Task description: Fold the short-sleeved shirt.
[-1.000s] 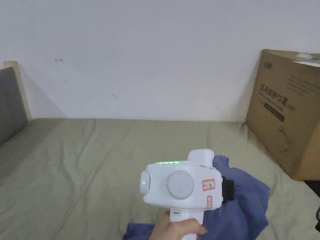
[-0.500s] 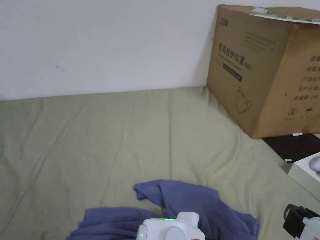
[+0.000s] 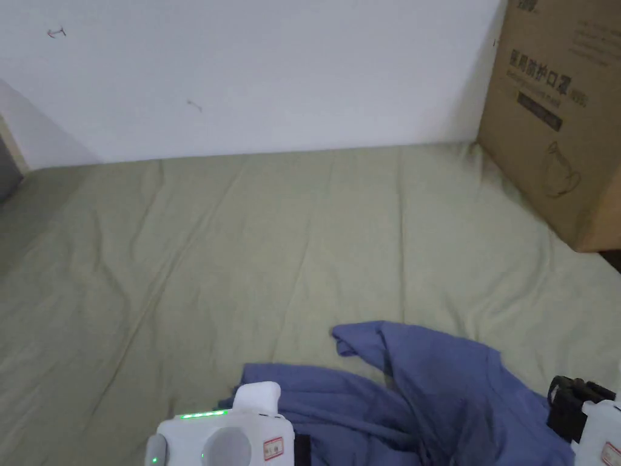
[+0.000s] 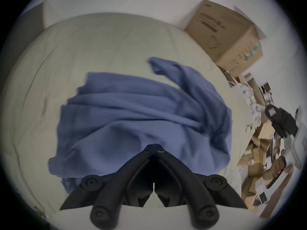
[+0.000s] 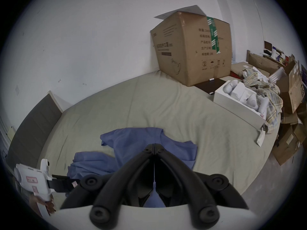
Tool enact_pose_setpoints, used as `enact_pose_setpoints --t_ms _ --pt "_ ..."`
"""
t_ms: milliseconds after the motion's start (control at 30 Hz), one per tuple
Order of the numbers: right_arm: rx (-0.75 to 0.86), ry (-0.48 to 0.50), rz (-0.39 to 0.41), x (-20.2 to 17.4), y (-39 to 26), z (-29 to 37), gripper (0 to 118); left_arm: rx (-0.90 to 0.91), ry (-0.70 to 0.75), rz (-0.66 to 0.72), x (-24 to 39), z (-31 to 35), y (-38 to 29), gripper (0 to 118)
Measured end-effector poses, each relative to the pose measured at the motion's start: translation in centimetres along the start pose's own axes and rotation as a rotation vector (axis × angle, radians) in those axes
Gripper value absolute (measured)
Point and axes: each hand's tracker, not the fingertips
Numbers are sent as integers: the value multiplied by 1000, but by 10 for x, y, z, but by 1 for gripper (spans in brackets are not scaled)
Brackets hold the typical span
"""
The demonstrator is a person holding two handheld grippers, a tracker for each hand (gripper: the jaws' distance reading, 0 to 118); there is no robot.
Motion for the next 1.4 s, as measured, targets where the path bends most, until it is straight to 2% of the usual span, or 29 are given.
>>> enact_pose_setpoints --t_ms 67,167,200,233,267,300,367,433,567,600,633,700,733,767,800,900,1033,1100,1133,1200,1233,1267,1300,1333,1400 --pt "-4 6 10 -6 -1 -5 0 53 5 53 -14 10 22 0" --pt "-8 18 16 -9 0 -9 0 114 30 48 -22 13 65 0" --pt "-12 18 21 -10 0 -11 0 115 52 48 -23 11 84 4" --pt "-14 12 28 -10 -1 -14 0 112 65 47 -26 6 102 28" --pt "-15 7 33 -9 -1 -16 0 103 71 50 -29 -3 119 58" --pt "-20 3 34 -8 -2 -18 0 79 91 52 -32 -13 134 77" --pt "-35 -1 29 -4 -4 -24 0 56 141 104 -37 -32 155 69" --pt "-55 -13 23 0 -7 -32 0 24 179 151 -43 -56 162 71" --pt "-88 -37 16 7 -12 -46 0 -154 170 137 -47 -106 150 70" --pt "-95 -39 12 9 -14 -49 0 -99 208 73 -41 -111 145 69" --pt "-102 -42 9 10 -15 -52 0 -64 235 6 -35 -108 142 63" --pt "-113 -50 5 11 -17 -55 0 -74 275 -9 -25 -104 145 42" --pt "-116 -50 3 11 -18 -57 0 -72 284 -22 -22 -103 145 19" --pt "-118 -51 -1 11 -18 -58 0 -71 314 -40 -22 -100 143 3" --pt "-121 -51 -9 10 -18 -58 0 -66 263 -20 -23 -99 138 3" --pt "-127 -26 -18 6 -18 -60 0 -56 269 -23 -25 -101 134 2" --pt "-139 26 20 1 3 -69 0 -10 194 25 -29 -71 140 2" --pt "-210 120 13 -3 24 -90 0 27 154 37 -33 -51 142 2" --pt "-272 203 35 -7 36 -106 0 49 120 33 -33 -41 142 2" --pt "-368 274 81 -19 54 -133 1 83 63 29 -33 -21 141 2" --pt "-358 242 118 -27 62 -148 11 99 57 16 -33 -12 140 2" --pt "-349 215 160 -35 67 -161 34 113 52 16 -34 -5 139 2" --pt "-373 200 223 -43 74 -178 66 127 45 19 -35 1 138 2" --pt "-399 195 295 -53 78 -196 84 136 38 18 -37 7 137 2" --pt "-442 168 394 -69 84 -228 84 145 34 25 -40 13 133 2"
